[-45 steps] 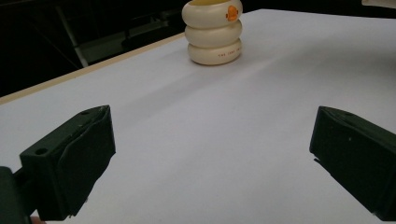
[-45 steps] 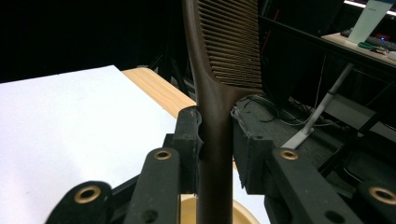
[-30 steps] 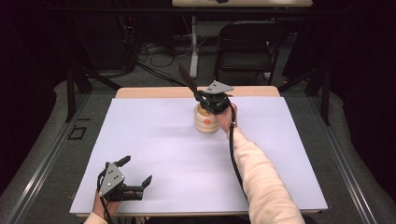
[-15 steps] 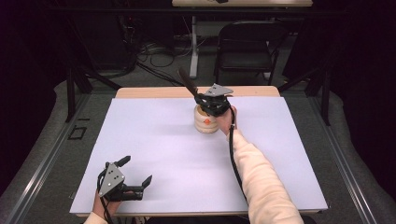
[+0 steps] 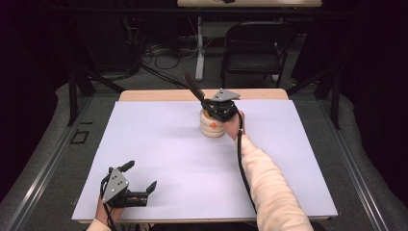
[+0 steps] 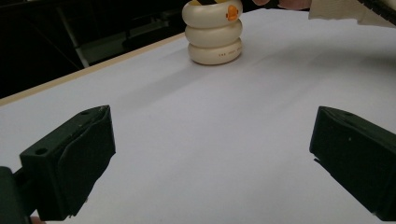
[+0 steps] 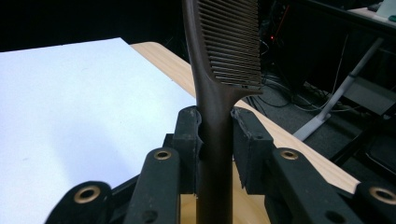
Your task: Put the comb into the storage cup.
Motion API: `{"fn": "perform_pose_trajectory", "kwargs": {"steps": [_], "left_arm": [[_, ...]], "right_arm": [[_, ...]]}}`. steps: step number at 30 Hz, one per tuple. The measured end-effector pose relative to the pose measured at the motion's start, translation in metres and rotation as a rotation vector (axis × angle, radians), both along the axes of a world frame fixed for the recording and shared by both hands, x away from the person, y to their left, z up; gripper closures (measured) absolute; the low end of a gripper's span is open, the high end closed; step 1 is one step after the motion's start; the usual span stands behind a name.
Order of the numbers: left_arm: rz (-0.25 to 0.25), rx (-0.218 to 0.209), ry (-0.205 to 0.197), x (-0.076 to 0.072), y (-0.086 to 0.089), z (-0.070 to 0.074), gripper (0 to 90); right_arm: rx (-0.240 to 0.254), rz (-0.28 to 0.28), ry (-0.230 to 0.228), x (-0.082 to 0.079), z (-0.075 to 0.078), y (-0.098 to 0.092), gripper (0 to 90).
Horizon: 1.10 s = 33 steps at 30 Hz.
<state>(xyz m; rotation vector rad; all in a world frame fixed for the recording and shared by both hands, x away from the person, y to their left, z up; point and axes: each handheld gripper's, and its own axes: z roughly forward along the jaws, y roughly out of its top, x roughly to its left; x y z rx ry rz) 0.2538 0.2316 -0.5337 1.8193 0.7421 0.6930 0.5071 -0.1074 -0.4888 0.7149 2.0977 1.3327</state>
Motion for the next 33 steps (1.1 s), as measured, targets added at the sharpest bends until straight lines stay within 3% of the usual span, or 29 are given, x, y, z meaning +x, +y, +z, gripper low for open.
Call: {"fn": "perform_pose_trajectory", "kwargs": {"steps": [33], "left_arm": [[0.003, 0.001, -0.001, -0.0004, 0.0004, 0.0003, 0.3]], "right_arm": [[-0.050, 0.024, 0.070, 0.0009, -0.0078, -0.0044, 72.0]]}}
